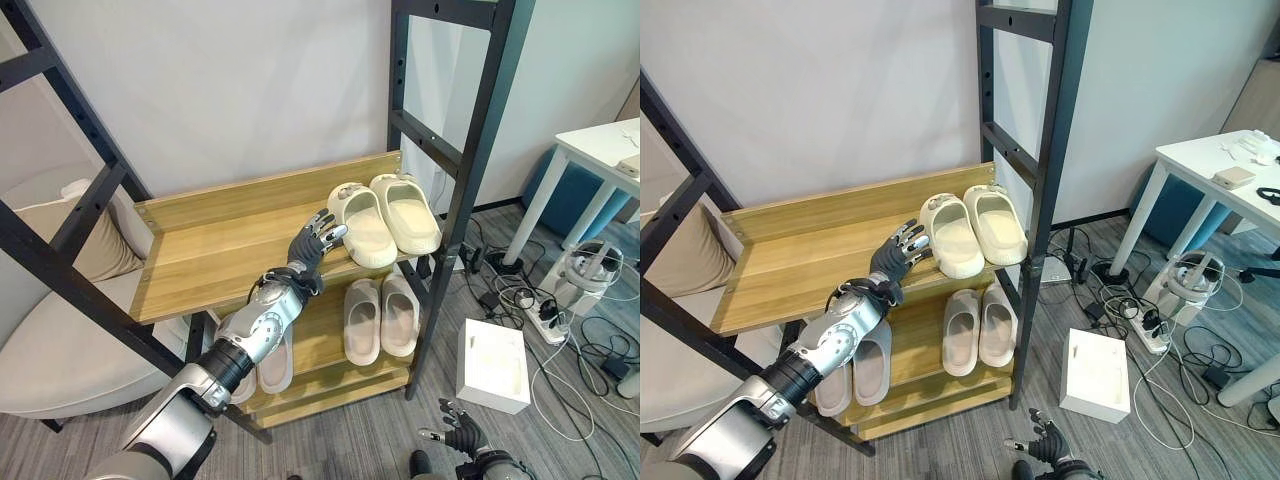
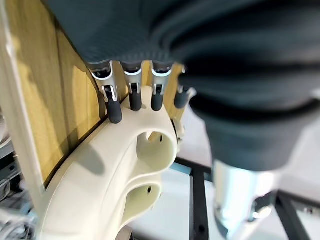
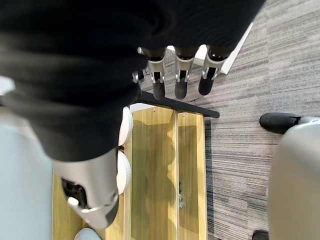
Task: Arrange the slippers neatly on the shoe rack.
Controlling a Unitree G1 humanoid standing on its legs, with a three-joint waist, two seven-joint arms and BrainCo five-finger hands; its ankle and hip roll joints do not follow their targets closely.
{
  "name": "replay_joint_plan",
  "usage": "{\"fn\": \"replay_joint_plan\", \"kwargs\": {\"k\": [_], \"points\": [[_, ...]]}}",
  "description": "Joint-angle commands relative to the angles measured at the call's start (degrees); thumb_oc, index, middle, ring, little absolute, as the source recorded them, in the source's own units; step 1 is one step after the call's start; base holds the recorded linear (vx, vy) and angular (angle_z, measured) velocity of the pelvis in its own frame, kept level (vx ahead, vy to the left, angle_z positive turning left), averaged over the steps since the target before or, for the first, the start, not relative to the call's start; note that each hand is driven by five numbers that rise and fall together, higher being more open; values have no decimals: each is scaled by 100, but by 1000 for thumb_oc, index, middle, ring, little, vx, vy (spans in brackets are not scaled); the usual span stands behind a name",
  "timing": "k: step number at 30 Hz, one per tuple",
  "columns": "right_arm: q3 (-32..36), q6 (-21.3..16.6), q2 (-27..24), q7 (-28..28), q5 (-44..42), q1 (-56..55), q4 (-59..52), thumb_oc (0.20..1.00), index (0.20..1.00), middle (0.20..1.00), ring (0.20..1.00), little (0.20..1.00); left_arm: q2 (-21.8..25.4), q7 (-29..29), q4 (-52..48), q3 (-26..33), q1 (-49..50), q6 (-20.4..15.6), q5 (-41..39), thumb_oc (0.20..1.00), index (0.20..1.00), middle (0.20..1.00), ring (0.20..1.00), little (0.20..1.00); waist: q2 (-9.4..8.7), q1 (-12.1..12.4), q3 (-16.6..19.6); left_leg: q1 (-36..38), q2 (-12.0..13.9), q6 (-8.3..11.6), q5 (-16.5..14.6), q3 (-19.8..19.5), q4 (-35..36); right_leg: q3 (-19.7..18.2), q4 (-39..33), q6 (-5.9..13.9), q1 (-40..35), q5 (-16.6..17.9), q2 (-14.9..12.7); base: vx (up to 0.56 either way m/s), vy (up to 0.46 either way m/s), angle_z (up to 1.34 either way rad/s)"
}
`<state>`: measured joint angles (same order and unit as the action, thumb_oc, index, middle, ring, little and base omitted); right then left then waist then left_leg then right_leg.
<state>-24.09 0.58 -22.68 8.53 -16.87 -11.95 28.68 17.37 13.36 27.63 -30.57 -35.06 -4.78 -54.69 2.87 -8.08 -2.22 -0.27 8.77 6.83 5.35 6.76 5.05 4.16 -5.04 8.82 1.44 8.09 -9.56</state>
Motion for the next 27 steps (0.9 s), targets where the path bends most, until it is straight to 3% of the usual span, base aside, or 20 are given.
{"fn": "replay_joint_plan", "kwargs": {"k": [1, 8, 12, 17, 18, 21, 24, 26, 27], "points": [[36, -170, 108, 9, 81, 280, -397, 1000, 1000, 1000, 1000, 1000, -418, 177, 710, 363, -1420, -303, 708, 1000, 1000, 1000, 1000, 1000, -146, -317, -326, 324, 66, 99, -318, -20, -5, 71, 4, 254, -323, -630, -108, 0, 0, 0], [48, -254, 169, 28, 164, 386, -296, 1000, 1000, 1000, 1000, 1000, -393, 708, 909, 763, -1555, -521, 1872, 1000, 1000, 1000, 1000, 1000, -170, -332, -327, 331, 64, 97, -340, 24, -5, 59, 4, 241, -323, -643, -103, -4, 2, -6], [10, -462, 226, 56, 178, 524, -157, 1000, 1000, 1000, 1000, 1000, -8, 1307, -338, 1037, -1158, -959, 3376, 1000, 1000, 1000, 1000, 1000, -221, -249, -346, 313, 69, 104, -343, -12, -5, 59, 4, 227, -345, -661, -107, 0, 0, 0], [13, -604, 277, 27, 191, 573, -38, 1000, 1000, 1000, 1000, 1000, 445, 1255, -1567, 1221, -689, -1188, 4202, 1000, 1000, 1000, 1000, 1000, -247, -146, -313, 331, 80, 112, -372, -19, -5, 83, 4, 230, -381, -672, -118, 6, 3, -2], [54, -645, 312, -18, 167, 567, -6, 1000, 1000, 1000, 1000, 1000, 699, 1090, -2228, 1215, -545, -1212, 4726, 1000, 1000, 1000, 1000, 1000, -240, -67, -304, 316, 75, 113, -377, -51, -5, 114, 4, 229, -397, -673, -120, 0, 0, 0], [87, -669, 375, -92, 128, 596, 53, 1000, 1000, 1000, 1000, 1000, 1044, 624, -3163, 1151, -199, -1364, 4987, 1000, 1000, 1000, 1000, 1000, -250, 28, -276, 312, 78, 108, -385, -84, -5, 157, 4, 237, -422, -679, -131, 6, 2, 1], [118, -664, 407, -177, 95, 597, 53, 1000, 1000, 1000, 1000, 1000, 1316, -243, -3827, 787, 56, -1501, 4410, 1000, 1000, 1000, 1000, 1000, -259, 116, -249, 291, 71, 101, -382, -114, -5, 194, 4, 242, -427, -670, -135, 5, 3, 9], [163, -613, 414, -283, 64, 615, 112, 1000, 1000, 1000, 1000, 1000, 1613, -1216, -4159, 187, 216, -1307, 3766, 1000, 1000, 1000, 1000, 1000, -249, 183, -236, 283, 62, 89, -382, -142, -5, 233, 4, 245, -449, -661, -137, 2, 3, 15], [165, -613, 422, -284, 64, 612, 113, 1000, 1000, 1000, 1000, 1000, 1620, -1227, -4158, 184, 214, -1307, 3753, 1000, 1000, 1000, 1000, 1000, -255, 186, -239, 290, 62, 89, -387, -142, -5, 235, 4, 246, -456, -666, -137, -2, 3, 13]]}}
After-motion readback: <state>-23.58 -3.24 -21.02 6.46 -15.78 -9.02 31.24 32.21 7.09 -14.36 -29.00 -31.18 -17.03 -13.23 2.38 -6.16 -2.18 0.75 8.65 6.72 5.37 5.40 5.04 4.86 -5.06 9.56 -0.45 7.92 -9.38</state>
